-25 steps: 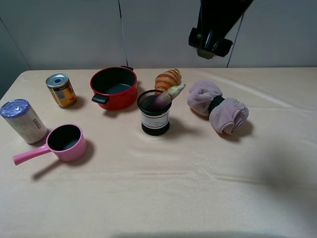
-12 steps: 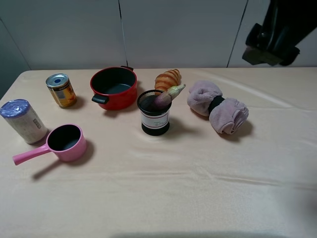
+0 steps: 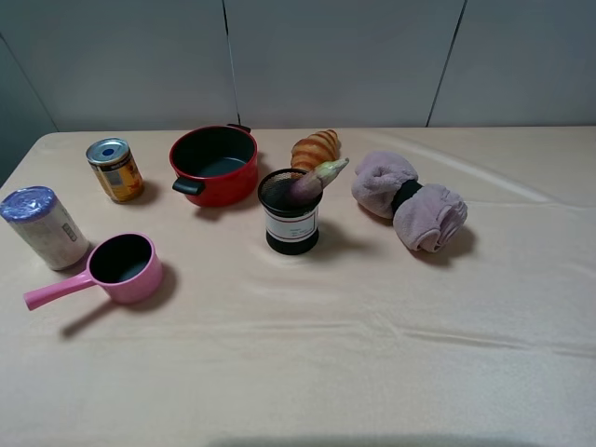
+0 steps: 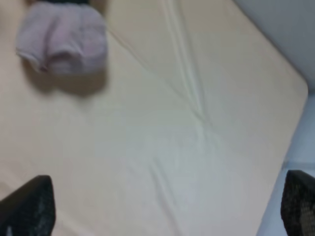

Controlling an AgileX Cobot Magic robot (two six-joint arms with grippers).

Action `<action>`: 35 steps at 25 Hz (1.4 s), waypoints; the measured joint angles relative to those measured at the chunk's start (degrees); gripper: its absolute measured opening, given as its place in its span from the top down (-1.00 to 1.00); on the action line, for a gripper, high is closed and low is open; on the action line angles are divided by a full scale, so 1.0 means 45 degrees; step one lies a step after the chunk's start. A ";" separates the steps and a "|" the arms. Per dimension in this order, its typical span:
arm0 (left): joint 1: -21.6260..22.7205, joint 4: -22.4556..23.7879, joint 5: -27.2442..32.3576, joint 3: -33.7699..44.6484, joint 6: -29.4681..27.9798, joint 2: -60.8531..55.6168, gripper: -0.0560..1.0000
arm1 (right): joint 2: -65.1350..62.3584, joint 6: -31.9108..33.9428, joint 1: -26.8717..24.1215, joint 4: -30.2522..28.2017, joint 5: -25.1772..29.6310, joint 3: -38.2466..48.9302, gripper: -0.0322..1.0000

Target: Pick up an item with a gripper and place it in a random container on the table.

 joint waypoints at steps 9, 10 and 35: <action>0.0000 0.0000 0.0000 0.0000 0.0000 0.0000 -0.97 | -0.3412 0.0500 -0.2911 0.1048 0.0022 0.1978 -0.41; 0.0000 0.0000 0.0000 0.0000 0.0000 0.0000 -0.97 | -0.3715 0.0500 -0.3269 0.1216 0.0033 0.2178 -0.41; 0.0000 0.0000 0.0000 0.0000 0.0000 0.0000 -0.97 | -1.1452 0.0204 -0.7178 0.5342 -0.1370 0.5879 -0.41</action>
